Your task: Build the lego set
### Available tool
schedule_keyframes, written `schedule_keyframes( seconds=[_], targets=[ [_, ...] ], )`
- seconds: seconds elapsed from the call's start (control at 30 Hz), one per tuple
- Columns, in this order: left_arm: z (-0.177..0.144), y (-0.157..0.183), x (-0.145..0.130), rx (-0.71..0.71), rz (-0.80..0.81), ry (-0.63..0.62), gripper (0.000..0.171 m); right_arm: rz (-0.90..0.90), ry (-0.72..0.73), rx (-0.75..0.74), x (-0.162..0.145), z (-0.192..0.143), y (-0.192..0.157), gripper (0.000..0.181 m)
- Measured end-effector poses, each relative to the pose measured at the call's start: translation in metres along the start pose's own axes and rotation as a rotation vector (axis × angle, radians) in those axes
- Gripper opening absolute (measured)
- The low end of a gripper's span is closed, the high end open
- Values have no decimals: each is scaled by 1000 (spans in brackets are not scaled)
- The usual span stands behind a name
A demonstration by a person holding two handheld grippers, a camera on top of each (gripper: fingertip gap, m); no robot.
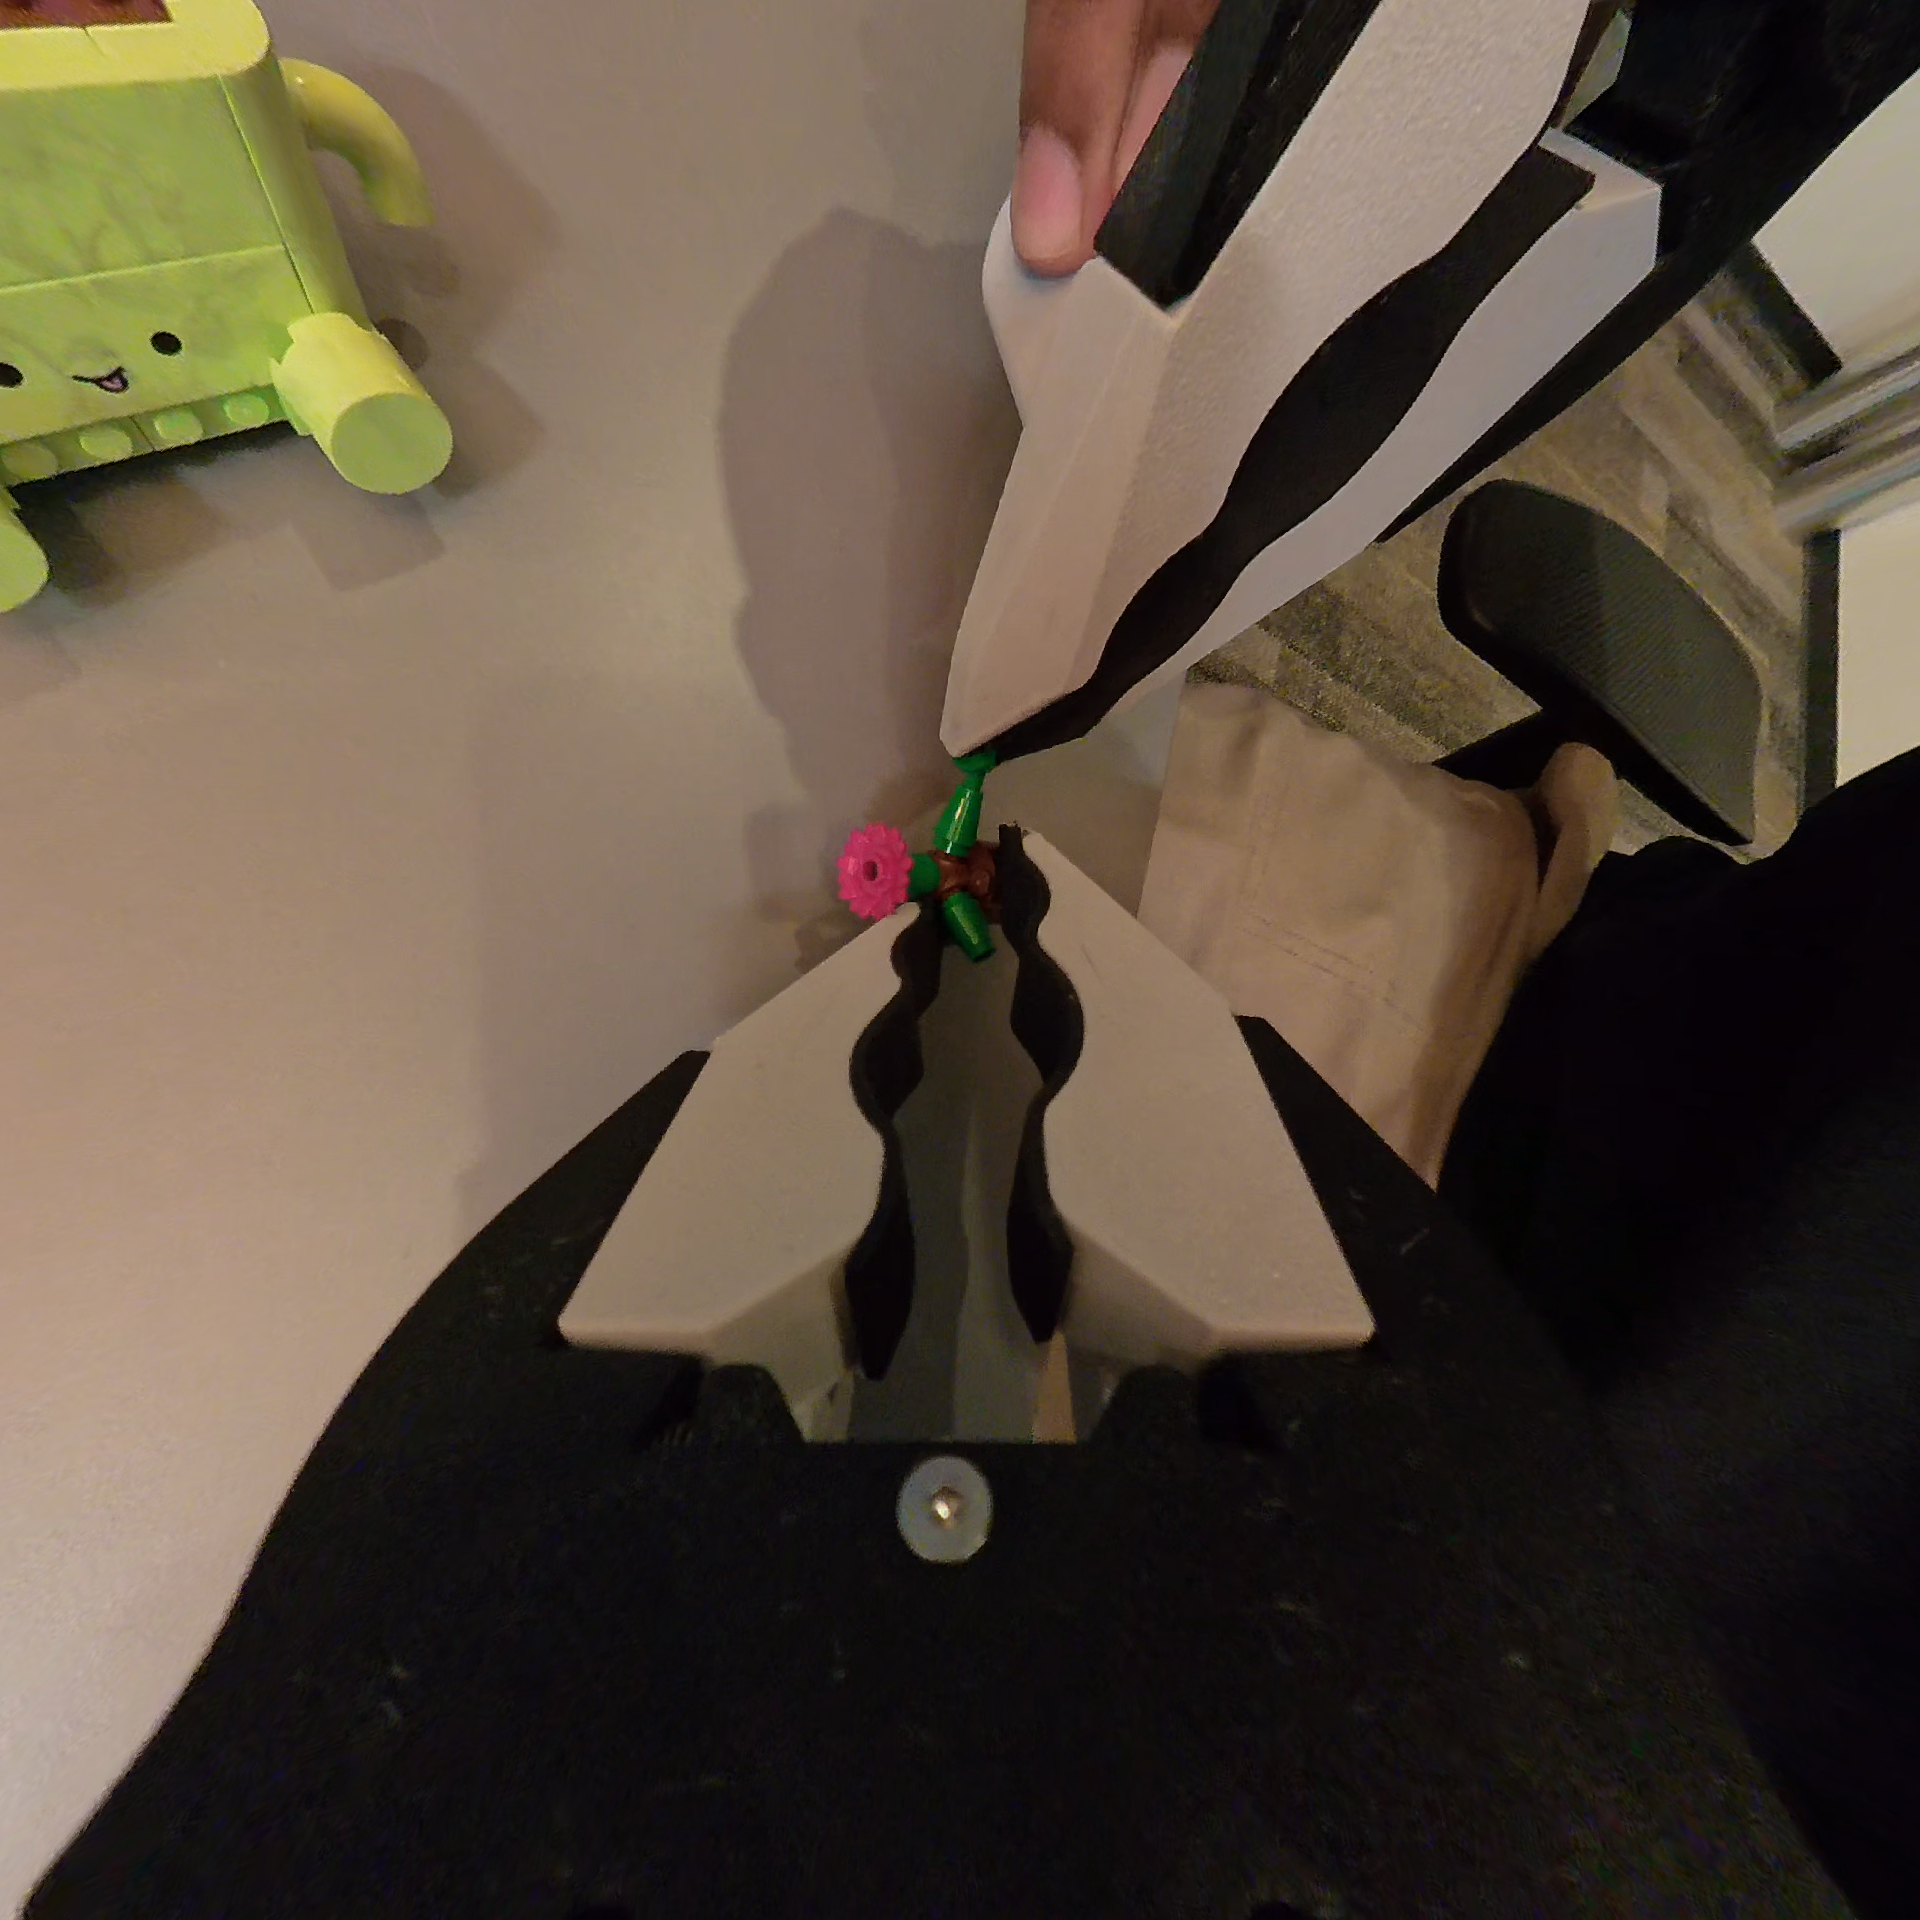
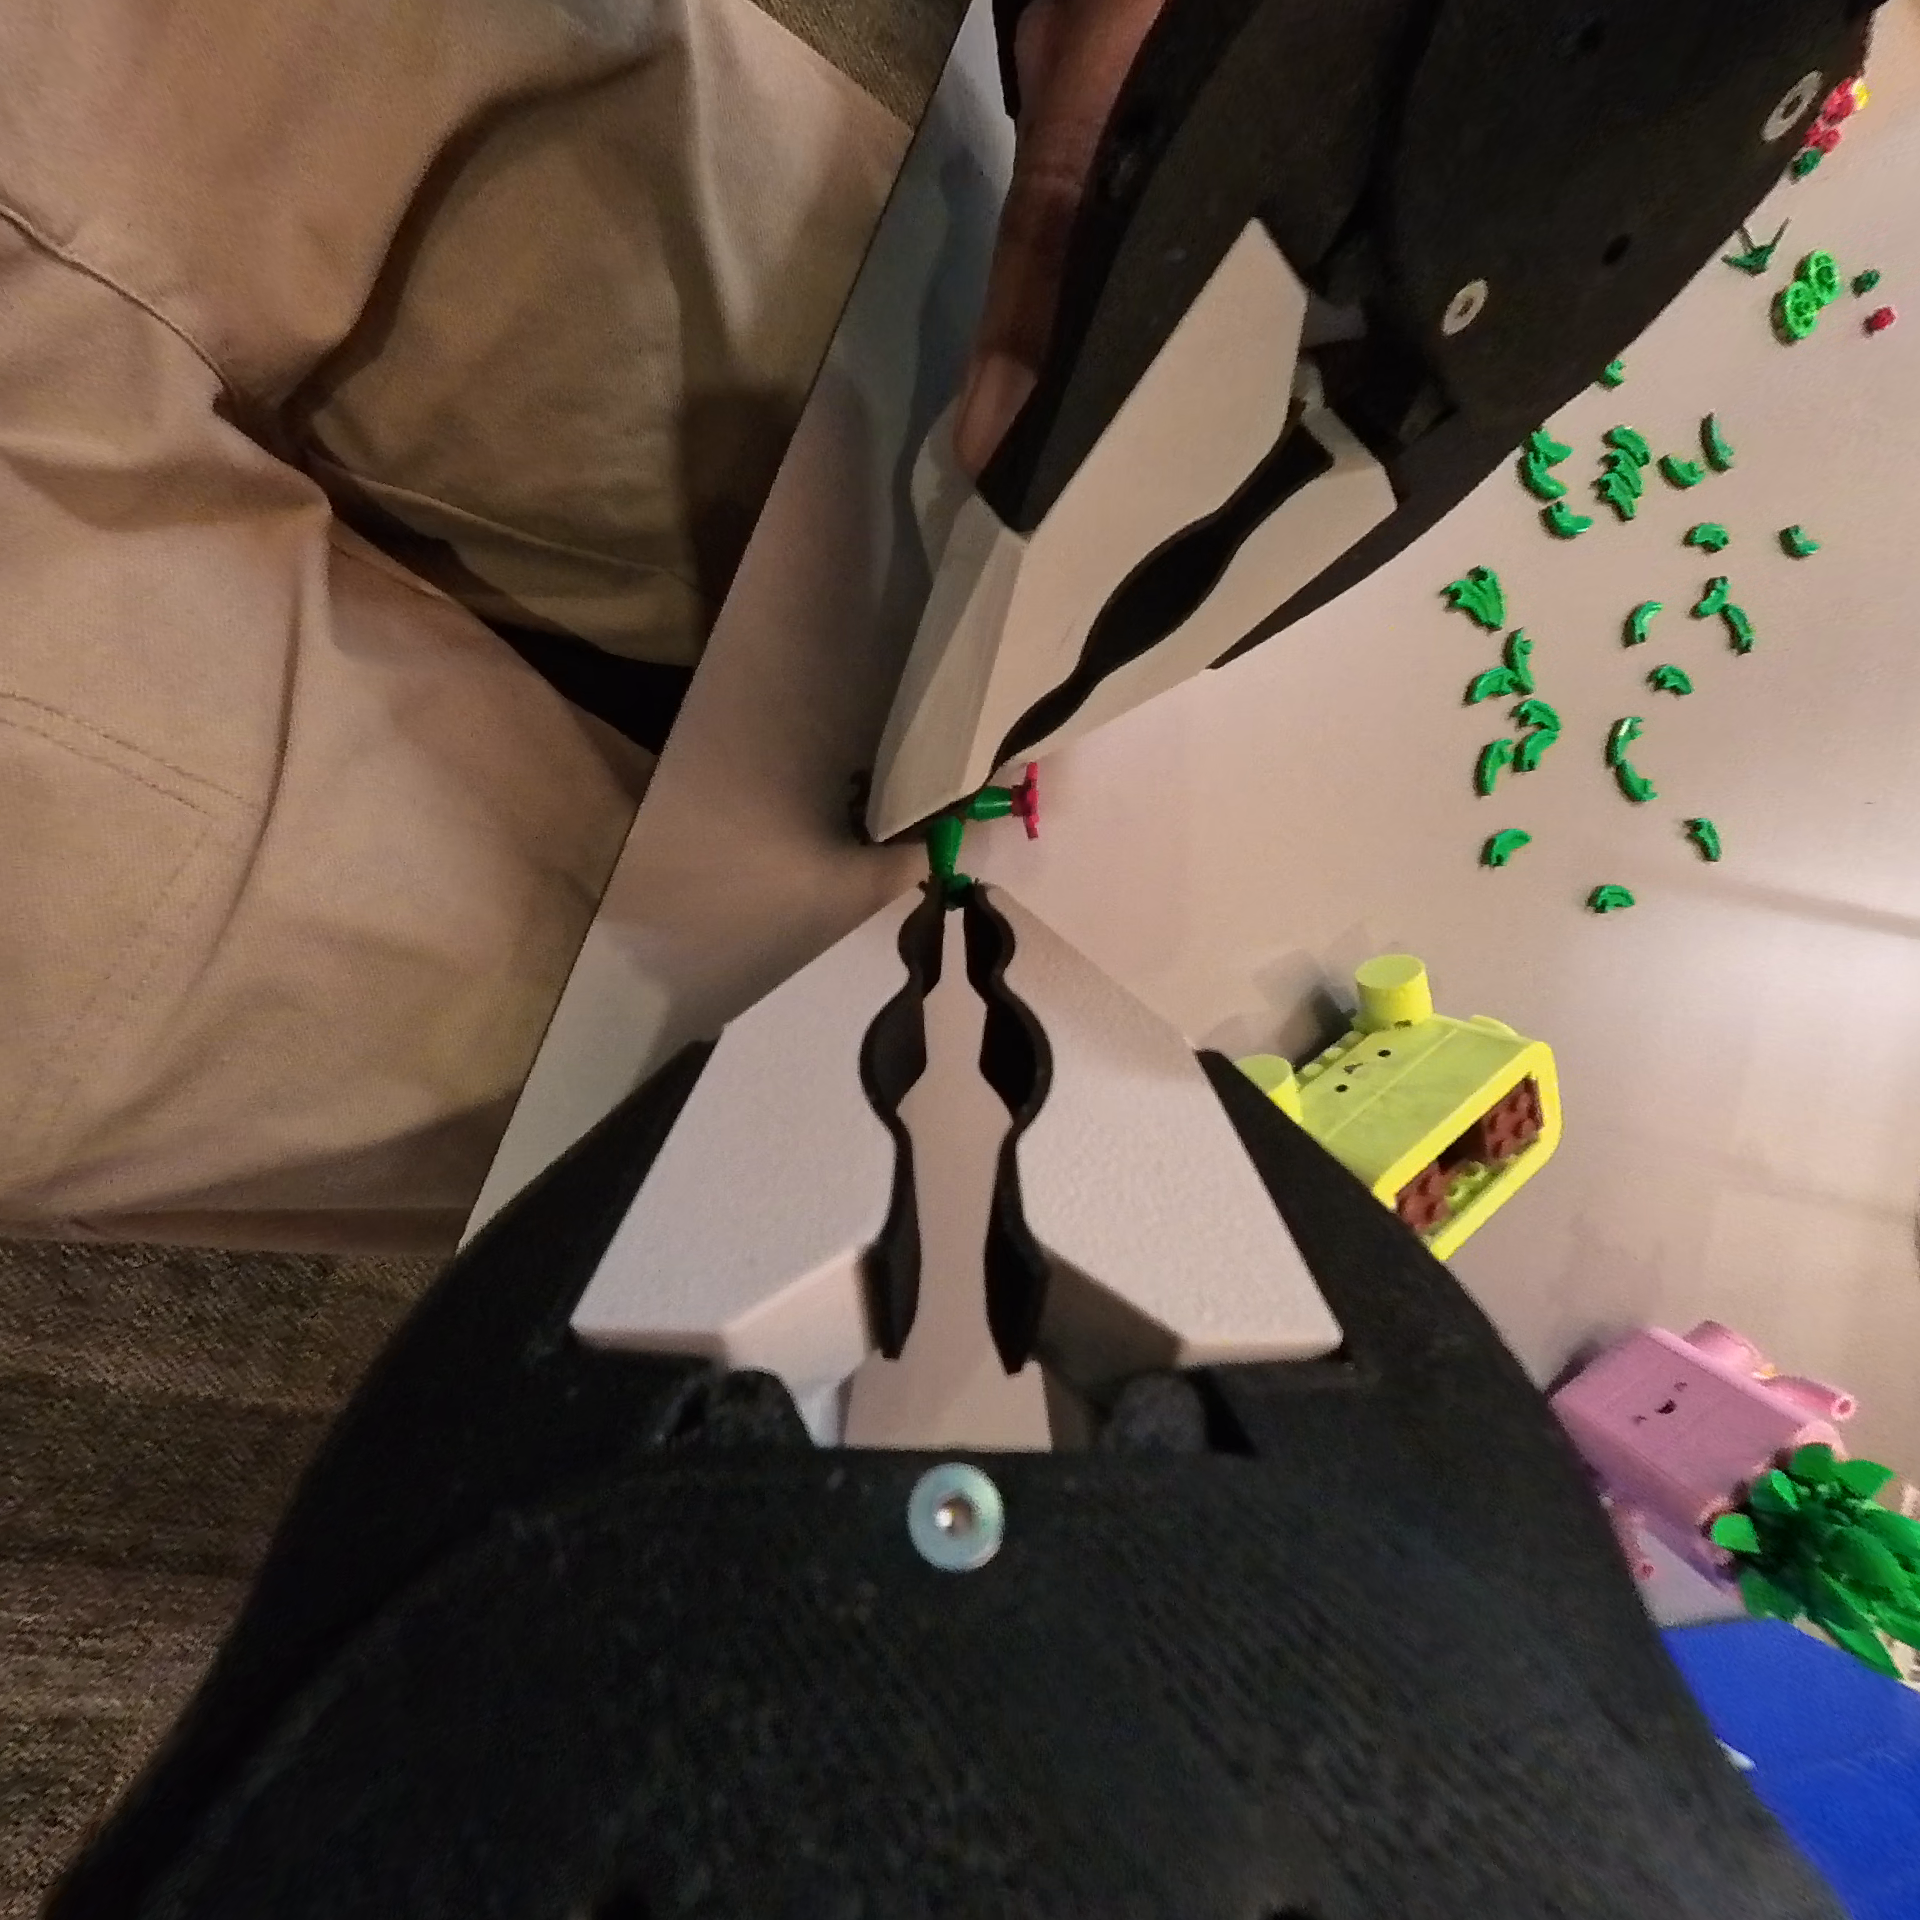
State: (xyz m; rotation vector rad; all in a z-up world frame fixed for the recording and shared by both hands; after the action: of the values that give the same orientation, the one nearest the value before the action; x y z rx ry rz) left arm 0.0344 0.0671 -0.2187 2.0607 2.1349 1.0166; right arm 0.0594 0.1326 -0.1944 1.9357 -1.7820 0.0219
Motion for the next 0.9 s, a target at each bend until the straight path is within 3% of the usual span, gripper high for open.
schedule_keyframes(
  seconds=[0.63, 0.83, 0.9],
  targets=[
    [1, 1, 0, 2, 4, 20, 8, -1, 0, 38, 1, 3, 2, 1],
    [0, -3, 0, 14, -31, 58, 10, -3, -4, -77, -1, 3, 3, 2],
    [-6, -1, -1, -49, -43, 98, 11, 29, -26, -121, -6, 3, 6, 19]
  ],
)
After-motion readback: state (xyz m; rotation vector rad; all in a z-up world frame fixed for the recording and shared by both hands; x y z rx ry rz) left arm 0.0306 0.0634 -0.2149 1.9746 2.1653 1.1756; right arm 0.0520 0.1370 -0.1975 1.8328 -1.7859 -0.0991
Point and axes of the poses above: each gripper's, where its closed fingertips meet, z out along the fingers, x out of its top, y = z × x across the jaws, the point moved 5 cm from there along -z, back along the fingers, and after that the axes turned 11 degrees about -y, right-handed, at the moved point
